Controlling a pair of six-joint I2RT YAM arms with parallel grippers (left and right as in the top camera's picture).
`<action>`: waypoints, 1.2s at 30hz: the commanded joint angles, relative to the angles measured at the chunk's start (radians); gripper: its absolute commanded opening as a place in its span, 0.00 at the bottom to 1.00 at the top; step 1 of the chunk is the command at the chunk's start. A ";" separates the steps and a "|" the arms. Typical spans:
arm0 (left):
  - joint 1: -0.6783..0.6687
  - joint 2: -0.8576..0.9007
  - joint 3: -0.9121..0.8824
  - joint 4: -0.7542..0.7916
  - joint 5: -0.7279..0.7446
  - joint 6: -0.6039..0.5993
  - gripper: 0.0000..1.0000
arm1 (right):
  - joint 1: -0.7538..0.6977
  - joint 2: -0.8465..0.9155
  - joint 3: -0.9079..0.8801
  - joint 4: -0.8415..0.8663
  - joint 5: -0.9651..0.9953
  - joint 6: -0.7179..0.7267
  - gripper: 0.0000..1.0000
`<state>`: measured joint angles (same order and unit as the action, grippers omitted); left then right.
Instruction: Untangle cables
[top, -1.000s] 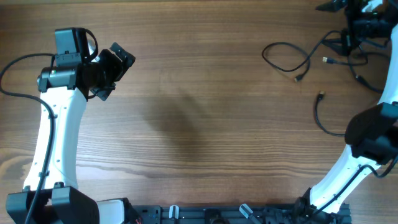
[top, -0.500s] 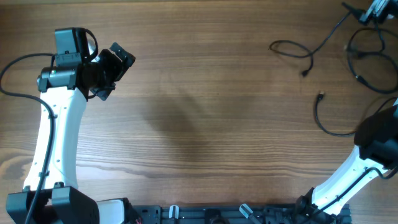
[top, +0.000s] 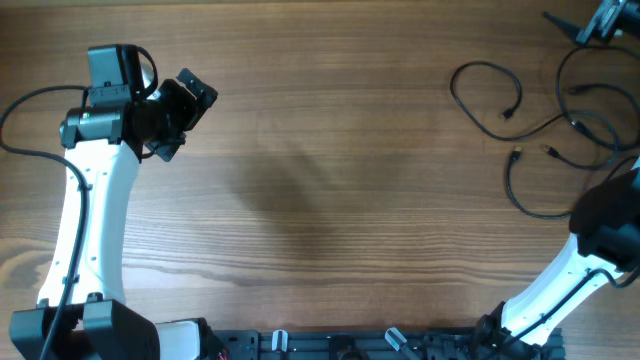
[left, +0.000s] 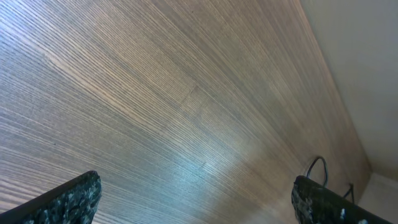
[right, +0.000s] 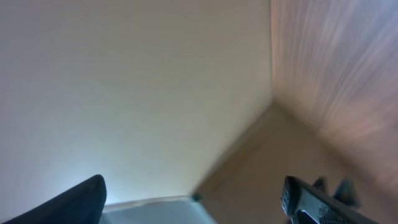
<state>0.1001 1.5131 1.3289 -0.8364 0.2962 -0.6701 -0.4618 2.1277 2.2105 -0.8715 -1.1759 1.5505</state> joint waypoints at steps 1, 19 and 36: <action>0.005 0.008 0.006 0.002 -0.006 0.012 1.00 | 0.047 0.012 0.006 -0.021 0.084 -0.630 1.00; 0.005 0.008 0.006 0.002 -0.006 0.012 1.00 | 0.759 -0.238 0.382 -0.685 1.337 -1.278 1.00; 0.005 0.008 0.006 0.002 -0.006 0.012 1.00 | 0.736 -0.653 0.382 -0.737 1.360 -1.341 1.00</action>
<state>0.1001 1.5135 1.3289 -0.8371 0.2958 -0.6701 0.2722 1.4631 2.5923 -1.6093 0.1623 0.2287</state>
